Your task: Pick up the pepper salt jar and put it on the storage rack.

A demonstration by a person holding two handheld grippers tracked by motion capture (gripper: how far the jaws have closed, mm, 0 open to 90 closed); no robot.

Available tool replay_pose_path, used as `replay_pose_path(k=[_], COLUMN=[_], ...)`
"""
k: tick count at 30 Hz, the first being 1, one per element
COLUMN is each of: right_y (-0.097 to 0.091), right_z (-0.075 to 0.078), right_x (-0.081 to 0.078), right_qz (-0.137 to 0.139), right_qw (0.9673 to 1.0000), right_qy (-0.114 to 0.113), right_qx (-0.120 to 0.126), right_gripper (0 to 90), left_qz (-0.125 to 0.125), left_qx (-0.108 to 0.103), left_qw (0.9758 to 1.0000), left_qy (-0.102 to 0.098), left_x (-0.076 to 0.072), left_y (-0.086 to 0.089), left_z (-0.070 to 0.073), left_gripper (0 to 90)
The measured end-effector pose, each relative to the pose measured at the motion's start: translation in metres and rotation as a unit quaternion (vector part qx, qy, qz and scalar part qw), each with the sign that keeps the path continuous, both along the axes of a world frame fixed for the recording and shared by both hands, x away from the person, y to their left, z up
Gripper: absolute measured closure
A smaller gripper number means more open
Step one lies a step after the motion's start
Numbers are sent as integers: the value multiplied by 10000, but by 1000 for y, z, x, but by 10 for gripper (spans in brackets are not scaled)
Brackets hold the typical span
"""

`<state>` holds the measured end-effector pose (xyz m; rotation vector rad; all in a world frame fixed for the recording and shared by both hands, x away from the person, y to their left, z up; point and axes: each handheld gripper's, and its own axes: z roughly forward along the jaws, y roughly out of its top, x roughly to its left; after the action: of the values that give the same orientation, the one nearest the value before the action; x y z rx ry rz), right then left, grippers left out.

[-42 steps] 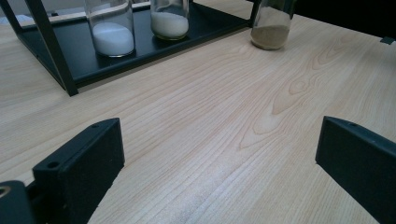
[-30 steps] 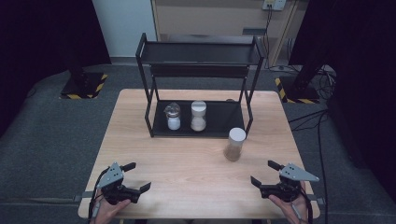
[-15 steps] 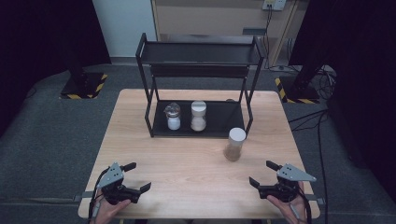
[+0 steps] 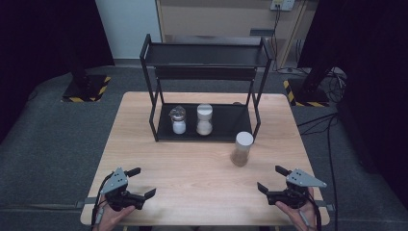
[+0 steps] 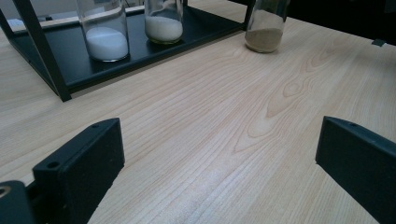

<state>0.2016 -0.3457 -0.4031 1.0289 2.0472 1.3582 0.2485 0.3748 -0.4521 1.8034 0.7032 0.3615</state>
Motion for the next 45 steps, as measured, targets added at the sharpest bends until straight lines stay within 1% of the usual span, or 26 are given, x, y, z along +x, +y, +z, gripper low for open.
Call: replay_pose_path(k=[7, 10, 13, 19, 21, 23, 30, 36, 40, 45], right_y=[1, -1, 0, 0, -1, 0, 1, 3, 2, 2], right_z=[1, 1, 2, 4, 5, 7, 14, 24, 29, 34], right_x=[-3, -4, -5, -7, -8, -9, -9, -9, -7, -3], right_qz=[-79, -96, -144, -136, -121, -145, -96, -117, -135, -138], right_qw=[10000, 9999, 9999, 9998, 9997, 9997, 9997, 9997, 9996, 9996], right_qy=[-57, -48, -66, -121, -125, -121, -129, -98, -102, -49], right_qx=[6, 62, 64, 105, 167, 178, 210, 194, 228, 250], right_gripper=[35, 31, 30, 30, 30, 30, 31, 37, 38, 40], left_qz=[0, -1, 5, 26, 27, 21, 32, 33, 34, 28], left_qx=[23, 32, 32, -16, -16, -12, -40, -48, -55, -46], left_qw=[10000, 10000, 10000, 10000, 10000, 10000, 10000, 10000, 10000, 10000], left_qy=[-5, -8, -8, -6, -3, -15, -1, 3, 0, 4], left_x=[-1, -1, -1, -1, -1, -1, -1, -1, -1, -1], left_y=[0, -1, -1, 1, 1, 1, 1, 2, 2, 2], left_z=[1, 1, 1, 0, 0, 0, 0, 0, 0, 0], left_gripper=[1, 2, 1, 1, 1, 2, 1, 1, 1, 1])
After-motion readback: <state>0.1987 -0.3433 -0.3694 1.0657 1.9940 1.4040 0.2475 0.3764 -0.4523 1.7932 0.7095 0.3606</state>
